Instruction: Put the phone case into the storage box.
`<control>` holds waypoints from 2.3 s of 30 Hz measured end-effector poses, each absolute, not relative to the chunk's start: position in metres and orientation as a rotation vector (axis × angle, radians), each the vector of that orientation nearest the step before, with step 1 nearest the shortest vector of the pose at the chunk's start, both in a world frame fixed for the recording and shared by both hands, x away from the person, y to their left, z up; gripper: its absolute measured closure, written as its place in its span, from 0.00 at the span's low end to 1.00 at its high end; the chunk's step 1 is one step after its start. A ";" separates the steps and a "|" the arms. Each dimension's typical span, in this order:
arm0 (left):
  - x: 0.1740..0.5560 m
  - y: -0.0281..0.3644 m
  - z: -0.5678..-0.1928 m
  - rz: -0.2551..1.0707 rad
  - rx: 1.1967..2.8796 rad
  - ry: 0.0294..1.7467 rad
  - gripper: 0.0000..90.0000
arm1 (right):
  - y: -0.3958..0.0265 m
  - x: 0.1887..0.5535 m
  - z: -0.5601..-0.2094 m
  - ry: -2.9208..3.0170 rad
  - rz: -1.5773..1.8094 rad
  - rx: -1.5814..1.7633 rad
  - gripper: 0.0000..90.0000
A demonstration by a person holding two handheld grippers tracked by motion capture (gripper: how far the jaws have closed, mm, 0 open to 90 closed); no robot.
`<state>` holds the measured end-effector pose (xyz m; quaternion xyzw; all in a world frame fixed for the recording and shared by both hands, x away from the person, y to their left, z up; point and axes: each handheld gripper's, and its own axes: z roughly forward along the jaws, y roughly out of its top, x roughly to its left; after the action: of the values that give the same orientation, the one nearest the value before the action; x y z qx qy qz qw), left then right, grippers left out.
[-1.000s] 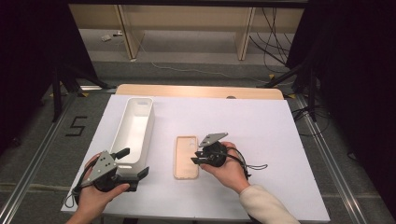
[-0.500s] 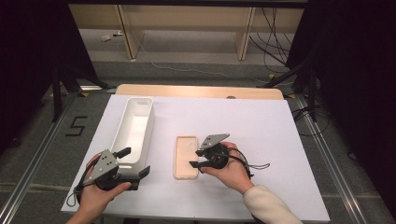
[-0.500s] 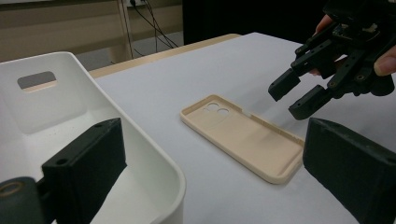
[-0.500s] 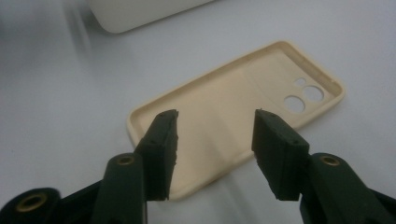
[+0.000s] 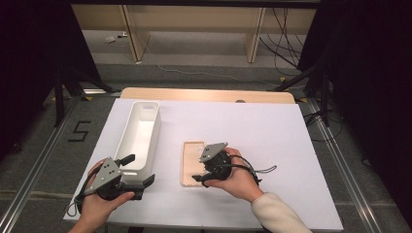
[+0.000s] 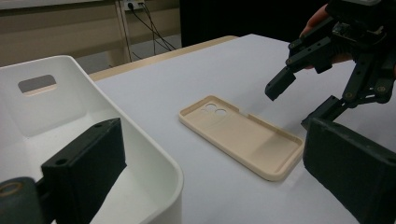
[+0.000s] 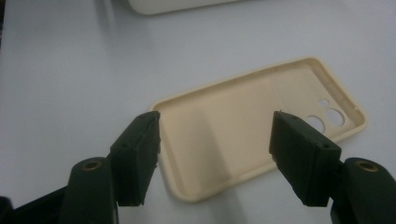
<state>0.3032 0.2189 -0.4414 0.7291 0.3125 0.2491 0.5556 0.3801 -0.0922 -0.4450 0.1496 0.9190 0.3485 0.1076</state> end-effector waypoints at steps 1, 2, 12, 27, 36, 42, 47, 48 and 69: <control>0.303 0.219 -0.441 0.591 1.724 0.738 0.06 | -0.091 0.379 -0.445 2.708 1.008 0.424 0.39; 0.303 0.219 -0.441 0.597 1.730 0.733 0.06 | -0.090 0.378 -0.444 2.719 0.991 0.411 0.39; 0.303 0.217 -0.442 0.586 1.728 0.736 0.06 | -0.077 0.374 -0.446 2.729 0.753 0.258 0.39; 0.303 0.218 -0.441 0.592 1.736 0.733 0.06 | -0.053 0.374 -0.465 2.822 0.599 0.142 0.44; 0.302 0.217 -0.441 0.591 1.737 0.733 0.06 | -0.048 0.373 -0.467 2.848 0.585 0.104 0.57; 0.302 0.217 -0.442 0.579 1.731 0.735 0.06 | -0.047 0.374 -0.466 2.879 0.580 0.087 0.67; 0.302 0.217 -0.442 0.587 1.737 0.733 0.06 | -0.046 0.372 -0.466 2.904 0.569 0.084 0.75; 0.302 0.216 -0.442 0.583 1.732 0.734 0.06 | -0.046 0.372 -0.466 2.909 0.569 0.079 0.76; 0.302 0.217 -0.441 0.589 1.736 0.734 0.07 | -0.042 0.374 -0.465 2.928 0.556 0.035 0.89</control>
<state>0.3020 0.2171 -0.4413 0.7338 0.3100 0.2488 0.5509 0.3739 -0.0416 -0.4649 0.0118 0.9792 0.1859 0.0802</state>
